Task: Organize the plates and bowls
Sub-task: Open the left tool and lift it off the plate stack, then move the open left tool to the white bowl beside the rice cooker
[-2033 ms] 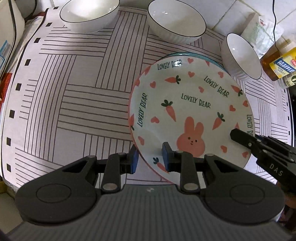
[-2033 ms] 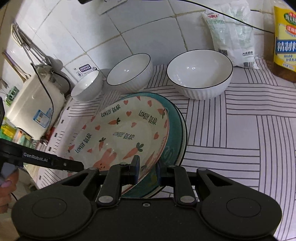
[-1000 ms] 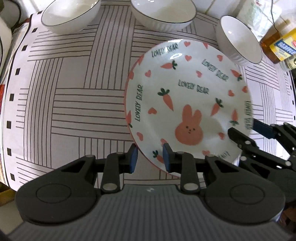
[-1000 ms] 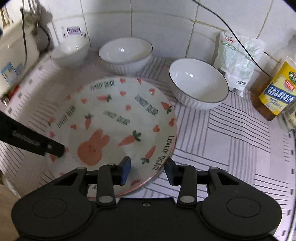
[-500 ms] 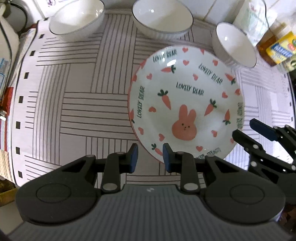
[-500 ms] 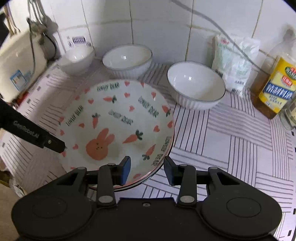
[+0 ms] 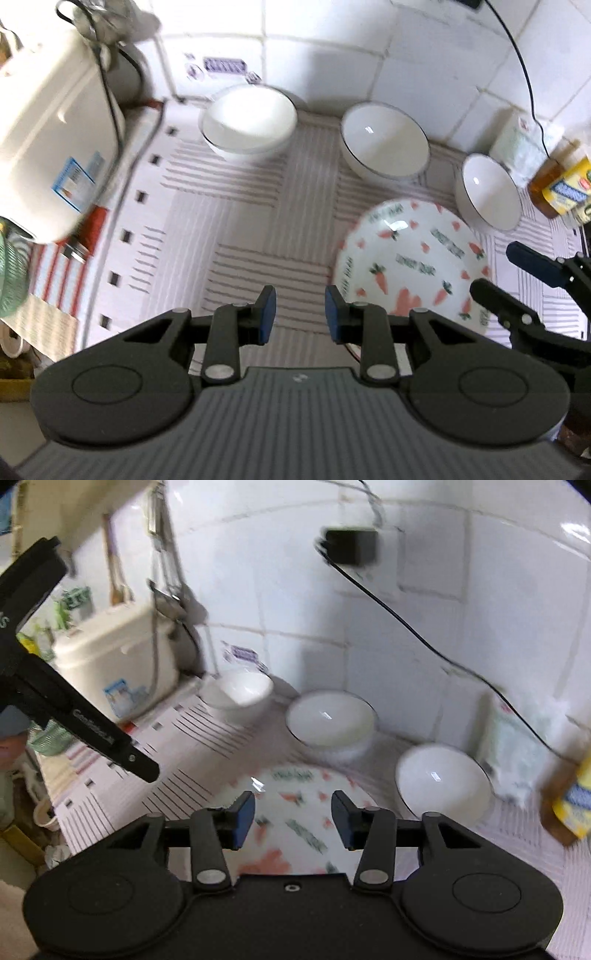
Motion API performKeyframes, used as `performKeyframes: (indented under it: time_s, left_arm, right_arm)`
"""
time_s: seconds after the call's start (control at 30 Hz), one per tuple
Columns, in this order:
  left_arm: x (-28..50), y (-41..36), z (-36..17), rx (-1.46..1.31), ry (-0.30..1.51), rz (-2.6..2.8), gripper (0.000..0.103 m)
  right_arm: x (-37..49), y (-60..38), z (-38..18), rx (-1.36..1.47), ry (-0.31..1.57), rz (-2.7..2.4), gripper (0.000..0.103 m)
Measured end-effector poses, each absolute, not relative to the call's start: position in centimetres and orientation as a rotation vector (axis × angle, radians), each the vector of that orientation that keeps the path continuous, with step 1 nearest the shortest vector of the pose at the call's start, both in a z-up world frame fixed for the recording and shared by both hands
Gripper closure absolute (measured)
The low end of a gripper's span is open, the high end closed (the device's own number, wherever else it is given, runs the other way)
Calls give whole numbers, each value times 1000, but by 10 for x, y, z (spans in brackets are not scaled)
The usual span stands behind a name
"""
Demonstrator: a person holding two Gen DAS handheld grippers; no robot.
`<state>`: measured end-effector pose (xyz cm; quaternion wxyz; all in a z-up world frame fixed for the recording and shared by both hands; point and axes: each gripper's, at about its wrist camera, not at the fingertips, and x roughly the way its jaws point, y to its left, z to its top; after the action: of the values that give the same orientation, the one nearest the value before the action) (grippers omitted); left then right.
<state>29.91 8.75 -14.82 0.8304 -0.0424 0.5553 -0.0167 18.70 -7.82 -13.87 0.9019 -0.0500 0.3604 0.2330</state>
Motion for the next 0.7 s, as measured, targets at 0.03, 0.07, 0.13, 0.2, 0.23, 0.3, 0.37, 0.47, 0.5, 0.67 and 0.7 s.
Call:
performKeyframes:
  time_s: [0.03, 0.07, 0.13, 0.2, 0.23, 0.3, 0.37, 0.47, 0.5, 0.67, 0.7]
  left_arm:
    - [300, 93, -145, -88, 1163, -33, 75]
    - [300, 99, -142, -84, 1151, -31, 75]
    - [303, 113, -134, -76, 1125, -43, 73]
    - [308, 126, -130, -60, 1099, -60, 72]
    - [312, 134, -128, -46, 1088, -67, 69]
    - [319, 146, -127, -24, 1065, -90, 62]
    - [326, 157, -128, 0, 1034, -110, 57]
    - [344, 171, -139, 27, 985, -143, 40]
    - [351, 176, -144, 30, 974, -146, 38]
    - [387, 201, -167, -46, 986, -163, 35]
    - [394, 204, -172, -52, 979, -166, 35]
  right_arm:
    - [188, -72, -136, -108, 727, 499, 46]
    - [189, -66, -134, -109, 707, 512, 45]
    - [192, -52, -130, -104, 693, 529, 44]
    - [195, -34, -128, -109, 679, 531, 40]
    - [196, -28, -128, -110, 671, 530, 33]
    - [200, -12, -130, -107, 651, 534, 30]
    - [205, 6, -134, -113, 631, 523, 30]
    - [215, 31, -143, -131, 609, 491, 27]
    - [219, 38, -145, -139, 603, 485, 20]
    - [246, 63, -159, -81, 605, 434, 11]
    - [255, 64, -163, -36, 622, 424, 12]
